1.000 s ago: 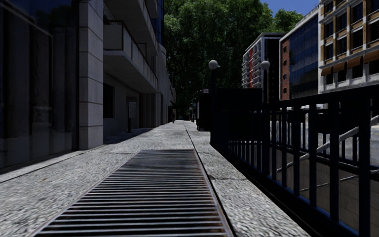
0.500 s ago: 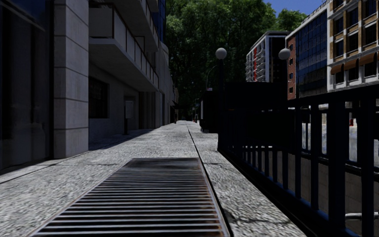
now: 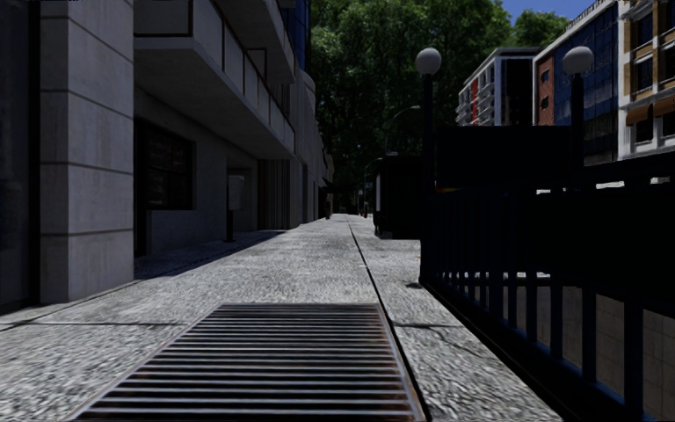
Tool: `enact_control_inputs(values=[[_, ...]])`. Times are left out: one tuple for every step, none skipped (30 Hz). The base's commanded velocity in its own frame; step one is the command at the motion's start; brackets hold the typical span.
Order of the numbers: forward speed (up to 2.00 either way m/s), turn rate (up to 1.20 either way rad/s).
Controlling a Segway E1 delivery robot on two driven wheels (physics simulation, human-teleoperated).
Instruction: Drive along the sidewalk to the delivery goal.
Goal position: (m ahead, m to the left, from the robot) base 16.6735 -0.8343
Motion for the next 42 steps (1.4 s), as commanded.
enact_control_inputs(values=[[2.00,0.23],[2.00,0.13],[2.00,0.13],[2.00,0.00],[2.00,0.00],[2.00,0.00],[2.00,0.00],[2.00,0.00],[2.00,0.00],[2.00,0.00],[2.00,0.00],[2.00,0.00],[2.00,0.00],[2.00,0.00],[2.00,0.00],[2.00,0.00],[2.00,0.00],[2.00,0.00],[2.00,0.00],[2.00,0.00],[2.00,0.00],[2.00,0.00],[2.00,0.00],[2.00,0.00],[2.00,0.00],[2.00,0.00],[2.00,0.00],[2.00,0.00],[2.00,0.00],[2.00,0.00],[2.00,0.00],[2.00,0.00],[2.00,0.00],[2.00,0.00],[2.00,0.00],[2.00,0.00],[2.00,0.00],[2.00,0.00],[2.00,0.00],[2.00,0.00],[2.00,0.00],[2.00,0.00]])
